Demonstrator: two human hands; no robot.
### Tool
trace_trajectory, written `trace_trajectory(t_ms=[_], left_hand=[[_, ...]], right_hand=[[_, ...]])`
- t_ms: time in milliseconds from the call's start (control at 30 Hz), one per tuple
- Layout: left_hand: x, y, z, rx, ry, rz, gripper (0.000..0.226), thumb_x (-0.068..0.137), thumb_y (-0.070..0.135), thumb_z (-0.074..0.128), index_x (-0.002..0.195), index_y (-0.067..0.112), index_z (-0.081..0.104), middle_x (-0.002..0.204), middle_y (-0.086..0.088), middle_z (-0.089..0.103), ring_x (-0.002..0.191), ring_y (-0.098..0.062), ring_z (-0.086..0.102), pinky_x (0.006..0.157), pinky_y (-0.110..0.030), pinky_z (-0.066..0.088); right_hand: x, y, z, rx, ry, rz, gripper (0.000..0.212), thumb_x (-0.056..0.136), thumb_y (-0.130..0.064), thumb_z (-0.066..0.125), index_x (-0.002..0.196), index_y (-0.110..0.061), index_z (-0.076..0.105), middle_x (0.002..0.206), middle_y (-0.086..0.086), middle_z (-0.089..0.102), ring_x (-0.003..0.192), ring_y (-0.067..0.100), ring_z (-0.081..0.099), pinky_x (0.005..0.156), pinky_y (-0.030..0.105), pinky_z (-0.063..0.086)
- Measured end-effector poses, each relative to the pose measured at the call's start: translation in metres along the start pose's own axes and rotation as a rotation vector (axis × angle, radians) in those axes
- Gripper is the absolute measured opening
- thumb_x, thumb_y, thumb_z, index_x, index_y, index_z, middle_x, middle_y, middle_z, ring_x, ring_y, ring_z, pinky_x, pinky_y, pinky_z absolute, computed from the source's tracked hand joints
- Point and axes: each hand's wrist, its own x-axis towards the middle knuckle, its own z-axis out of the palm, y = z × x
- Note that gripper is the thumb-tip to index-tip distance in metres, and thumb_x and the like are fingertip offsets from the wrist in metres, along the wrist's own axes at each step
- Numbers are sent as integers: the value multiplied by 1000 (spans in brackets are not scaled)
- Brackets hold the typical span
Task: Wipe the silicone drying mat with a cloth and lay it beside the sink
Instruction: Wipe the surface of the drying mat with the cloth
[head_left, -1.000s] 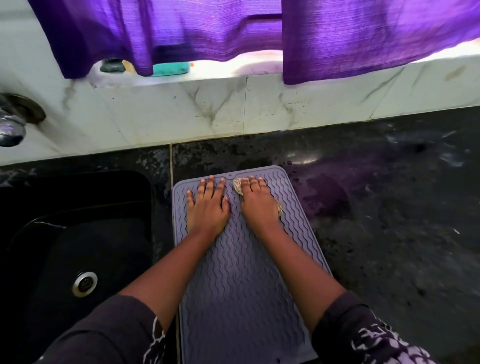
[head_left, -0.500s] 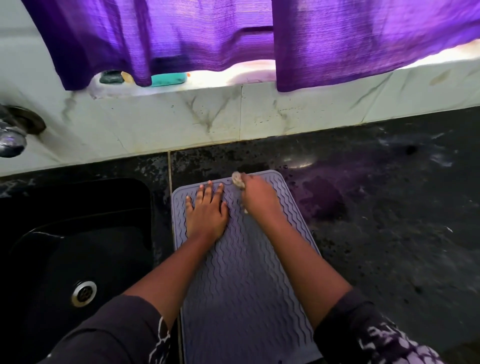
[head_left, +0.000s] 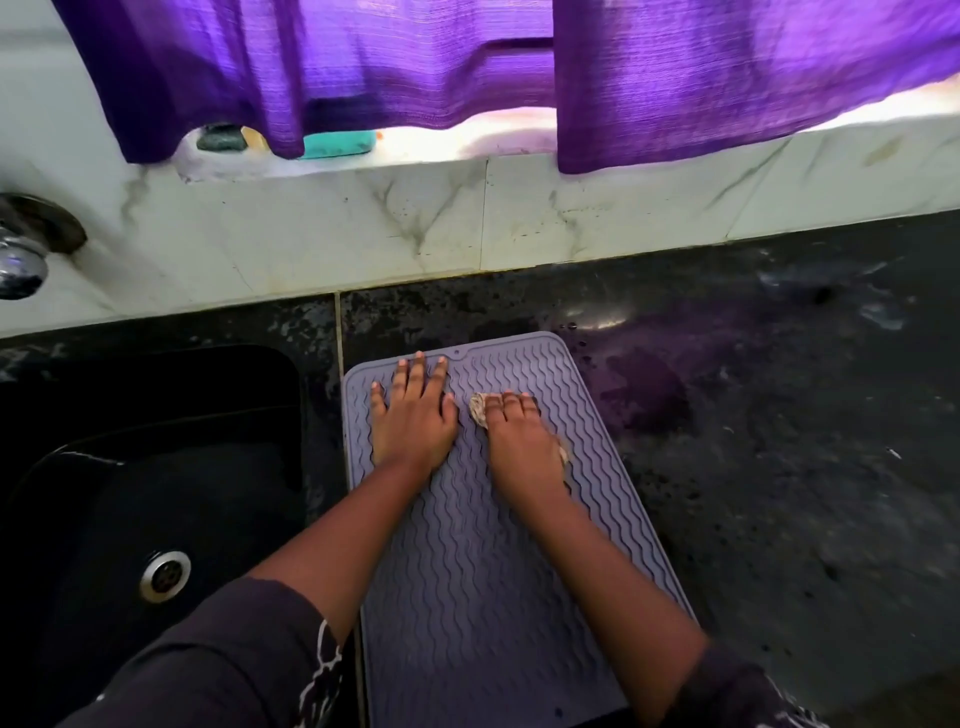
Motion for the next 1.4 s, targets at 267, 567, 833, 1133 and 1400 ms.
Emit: trace_trajectory(t_ms=[267, 567, 833, 1133, 1400], left_hand=[[-3, 1, -5, -11, -12, 10, 55, 97, 42, 21, 150, 29, 12, 159, 0, 10, 146, -19, 5, 115, -49, 1], [0, -2, 1, -3, -3, 2, 55, 96, 42, 22, 149, 29, 15, 159, 0, 12, 146, -20, 7, 114, -50, 1], [0, -2, 0, -14, 1, 7, 56, 96, 42, 22, 149, 29, 14, 159, 0, 12, 146, -20, 6, 114, -50, 1], [1, -2, 1, -11, -4, 9, 56, 95, 42, 22, 149, 29, 14, 159, 0, 11, 146, -20, 6, 114, -50, 0], [1, -2, 1, -15, 3, 16, 56, 95, 42, 22, 149, 28, 16, 159, -1, 13, 146, -21, 7, 114, -51, 0]], right_hand=[[71, 6, -53, 113, -154, 25, 44, 86, -11, 56, 129, -11, 50, 127, 16, 57, 113, 33, 54, 89, 38, 45], [-4, 26, 2, 105, 21, -96, 51, 93, -9, 40, 143, -16, 29, 150, 10, 32, 140, 26, 25, 107, 44, 31], [3, 20, -30, 126, -84, -44, 47, 85, -8, 56, 130, -19, 49, 122, 10, 59, 105, 28, 57, 88, 40, 47], [-51, 18, 5, 75, 2, -98, 53, 92, -8, 43, 143, -10, 27, 149, 14, 32, 138, 30, 26, 111, 39, 26], [-48, 17, -16, 97, 30, -64, 41, 89, -7, 49, 129, -12, 47, 123, 12, 57, 105, 28, 55, 84, 38, 47]])
